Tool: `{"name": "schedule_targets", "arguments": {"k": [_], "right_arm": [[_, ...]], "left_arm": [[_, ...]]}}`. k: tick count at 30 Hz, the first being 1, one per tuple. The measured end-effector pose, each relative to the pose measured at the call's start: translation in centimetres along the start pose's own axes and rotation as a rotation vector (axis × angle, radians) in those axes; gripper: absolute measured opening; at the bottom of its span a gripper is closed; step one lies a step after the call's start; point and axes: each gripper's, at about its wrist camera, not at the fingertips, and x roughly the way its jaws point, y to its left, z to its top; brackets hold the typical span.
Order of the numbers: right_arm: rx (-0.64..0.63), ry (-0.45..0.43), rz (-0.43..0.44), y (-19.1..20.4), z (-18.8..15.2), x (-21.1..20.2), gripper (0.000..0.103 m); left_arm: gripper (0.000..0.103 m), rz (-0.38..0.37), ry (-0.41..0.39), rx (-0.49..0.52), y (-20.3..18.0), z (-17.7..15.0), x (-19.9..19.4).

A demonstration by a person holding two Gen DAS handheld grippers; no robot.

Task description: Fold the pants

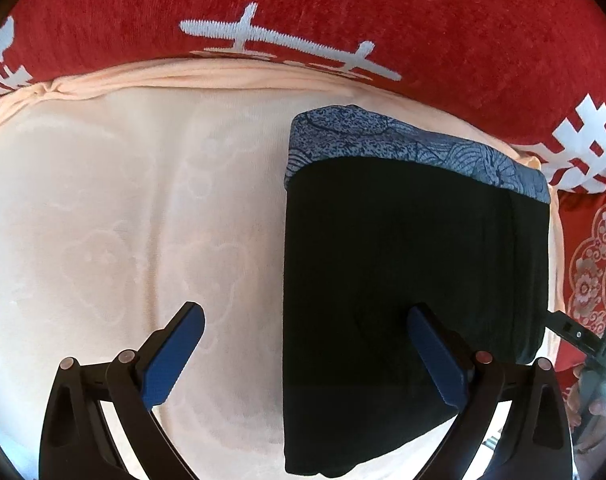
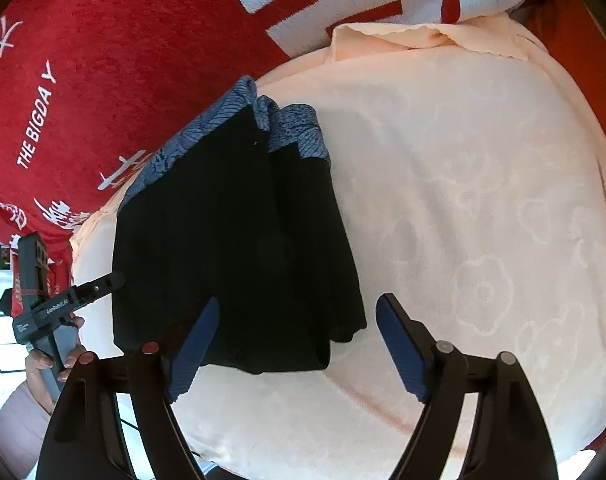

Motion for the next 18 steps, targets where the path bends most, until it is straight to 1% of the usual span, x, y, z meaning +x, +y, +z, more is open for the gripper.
{"name": "schedule_targets", "arguments": {"k": [7,10,14,16,18], "right_arm": [[0.017,0.020,0.067,-1.1,1.7,0.7,0.084],[0.015,0.033,0.115,-1.8,2.6,1.1,0.084],[0.032,0.081,0.207,-2.7,3.9,2.6,0.084],[0.032,0.117,0.235,-2.9,4.3,3.4,0.084],[0.016,0.135,0.241,-2.8,4.6,3.8,0.084]], "left_arm": [[0.102,-0.125,0.051,-0.032,1.0,1.5,1.3],[0.102,-0.189,0.081,-0.043,1.2,2.1,2.4],[0.102,-0.256,0.102,-0.083,1.7,2.5,3.5],[0.102,-0.280,0.105,-0.085,1.6,2.6,3.9],[0.102,-0.280,0.107,-0.060,1.3,2.6,4.2]]}}
